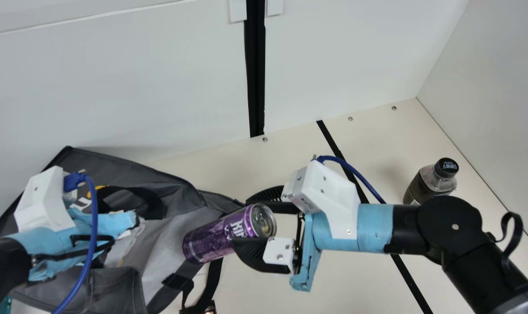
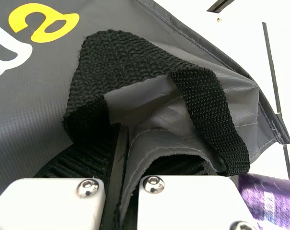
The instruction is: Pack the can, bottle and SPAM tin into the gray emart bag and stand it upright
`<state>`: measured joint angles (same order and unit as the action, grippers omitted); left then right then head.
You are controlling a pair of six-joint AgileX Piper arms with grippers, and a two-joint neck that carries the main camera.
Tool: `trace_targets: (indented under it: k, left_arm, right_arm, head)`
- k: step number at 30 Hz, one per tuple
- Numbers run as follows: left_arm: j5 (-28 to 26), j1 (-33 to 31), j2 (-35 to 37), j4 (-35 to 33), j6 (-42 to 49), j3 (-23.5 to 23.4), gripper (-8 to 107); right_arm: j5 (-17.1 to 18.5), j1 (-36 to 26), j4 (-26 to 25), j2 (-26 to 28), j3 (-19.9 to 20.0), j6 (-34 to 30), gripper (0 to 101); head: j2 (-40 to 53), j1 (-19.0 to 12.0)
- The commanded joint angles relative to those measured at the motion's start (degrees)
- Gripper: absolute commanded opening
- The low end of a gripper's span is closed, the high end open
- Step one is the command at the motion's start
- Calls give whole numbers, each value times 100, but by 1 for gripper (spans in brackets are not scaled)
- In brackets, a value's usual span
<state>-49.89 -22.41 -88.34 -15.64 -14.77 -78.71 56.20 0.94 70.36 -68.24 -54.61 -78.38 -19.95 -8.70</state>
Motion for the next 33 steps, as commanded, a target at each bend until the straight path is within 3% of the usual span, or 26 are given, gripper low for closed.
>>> trace_targets:
  k: [1, 17, 33]
  left_arm:
    - [0, 0, 0, 0, 0, 0, -8]
    - [0, 0, 0, 0, 0, 0, -8]
    - [0, 0, 0, 0, 0, 0, -8]
  right_arm:
    - [-97, 80, 46, -76, -27, -23, 0]
    - [-784, 801, 603, -908, -239, -339, 0]
    - [-1242, 1410, 1170, -1690, -419, -843, 0]
  head:
    - [-5, -130]
    - [-5, -130]
    - [-5, -130]
